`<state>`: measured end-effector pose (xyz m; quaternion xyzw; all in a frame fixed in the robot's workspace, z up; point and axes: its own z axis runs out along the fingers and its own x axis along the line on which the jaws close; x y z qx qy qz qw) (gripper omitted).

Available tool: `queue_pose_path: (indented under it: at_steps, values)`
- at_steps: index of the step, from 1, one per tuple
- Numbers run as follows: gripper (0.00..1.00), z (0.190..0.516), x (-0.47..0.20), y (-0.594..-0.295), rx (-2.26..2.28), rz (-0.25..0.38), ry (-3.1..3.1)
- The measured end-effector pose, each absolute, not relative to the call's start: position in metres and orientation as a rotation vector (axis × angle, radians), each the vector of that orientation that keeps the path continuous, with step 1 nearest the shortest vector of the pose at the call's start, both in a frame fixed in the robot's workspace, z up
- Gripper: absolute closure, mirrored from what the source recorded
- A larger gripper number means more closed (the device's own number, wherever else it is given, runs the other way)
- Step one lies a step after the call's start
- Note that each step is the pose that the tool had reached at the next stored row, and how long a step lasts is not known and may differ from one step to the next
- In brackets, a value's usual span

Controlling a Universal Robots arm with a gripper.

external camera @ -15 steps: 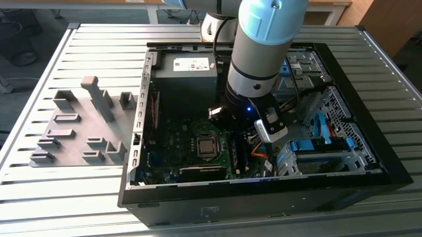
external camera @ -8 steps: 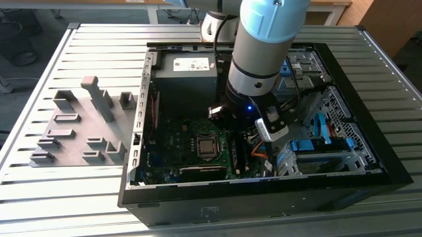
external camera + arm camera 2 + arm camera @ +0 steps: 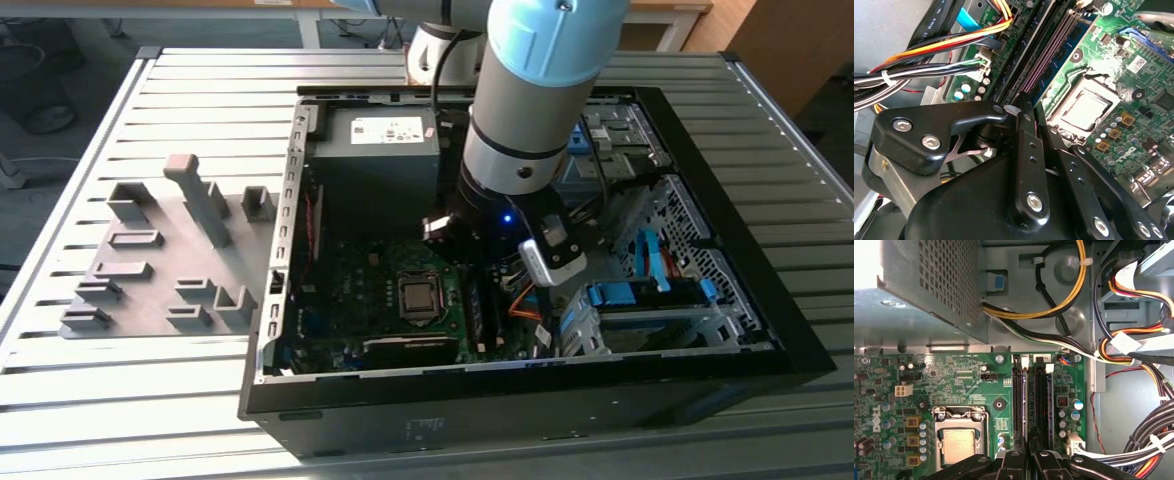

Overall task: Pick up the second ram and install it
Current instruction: 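Insert the second ram into the second slot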

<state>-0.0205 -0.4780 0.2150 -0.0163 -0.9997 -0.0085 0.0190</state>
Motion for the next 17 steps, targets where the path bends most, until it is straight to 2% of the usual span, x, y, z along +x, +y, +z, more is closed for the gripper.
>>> queue_pose_path:
  at_steps: [17]
  values:
    - [0.86,0.2115,-0.0199,-0.4781,-0.030,-0.025,-3.103]
